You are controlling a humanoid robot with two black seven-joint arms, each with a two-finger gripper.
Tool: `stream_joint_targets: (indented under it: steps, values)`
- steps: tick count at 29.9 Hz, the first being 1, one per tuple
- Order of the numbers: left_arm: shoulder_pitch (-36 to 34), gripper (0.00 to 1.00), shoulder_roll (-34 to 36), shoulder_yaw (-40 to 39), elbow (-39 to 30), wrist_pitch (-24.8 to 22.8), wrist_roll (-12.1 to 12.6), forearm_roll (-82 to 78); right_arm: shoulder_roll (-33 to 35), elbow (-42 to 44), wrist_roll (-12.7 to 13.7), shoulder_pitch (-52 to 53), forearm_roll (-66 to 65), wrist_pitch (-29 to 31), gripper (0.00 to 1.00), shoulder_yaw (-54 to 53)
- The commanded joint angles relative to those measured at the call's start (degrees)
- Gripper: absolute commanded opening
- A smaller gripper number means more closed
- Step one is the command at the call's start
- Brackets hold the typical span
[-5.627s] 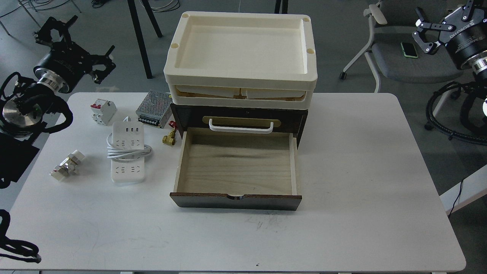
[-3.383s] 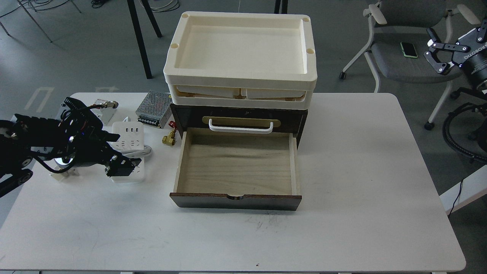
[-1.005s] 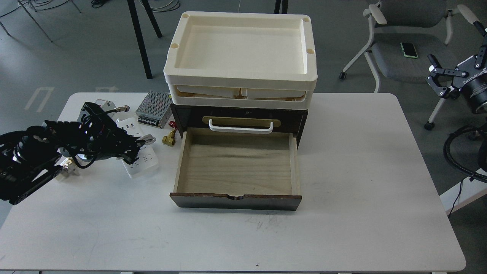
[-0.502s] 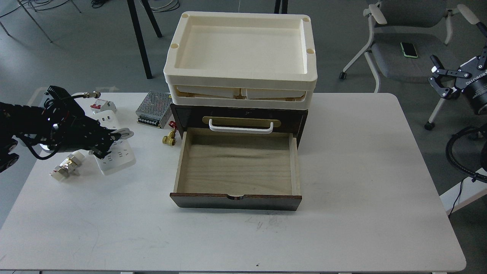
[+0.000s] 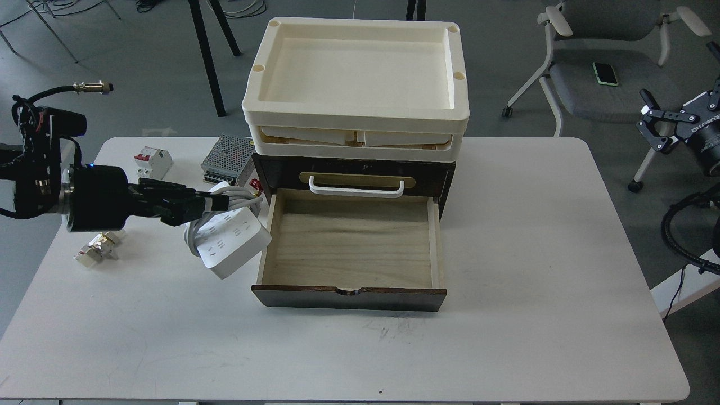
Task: Put charging cable into cabinet
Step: 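Carry the power strip with the left gripper over the open drawer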
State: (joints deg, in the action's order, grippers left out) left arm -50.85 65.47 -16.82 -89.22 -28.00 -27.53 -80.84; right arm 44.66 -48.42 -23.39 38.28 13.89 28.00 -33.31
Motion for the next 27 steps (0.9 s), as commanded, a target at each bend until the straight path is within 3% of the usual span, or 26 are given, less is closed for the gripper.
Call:
stream_joint_targets:
  steps: [1, 6, 19, 27]
  values:
    - [0.5, 0.0, -4.1, -0.1, 0.4, 0.0, 4.3, 6.6, 0.1, 0.1, -0.2, -0.5, 0.0, 0.0, 1.0, 0.0]
    - [0.9, 0.0, -11.0, 0.3, 4.0, 2.0, 6.8, 9.6, 0.1, 0.2, -0.2, -0.5, 0.0, 0.0, 1.0, 0.0]
    - [5.1, 0.0, -21.1, 0.2, 13.9, 2.2, 7.4, 10.2, -0.3, 1.3, -0.2, -0.6, 0.1, 0.0, 1.0, 0.0]
    - [5.2, 0.01, -26.0, 0.5, 20.7, 2.2, 10.7, 10.2, -0.3, 1.5, -0.2, -0.6, 0.1, 0.0, 1.0, -0.1]
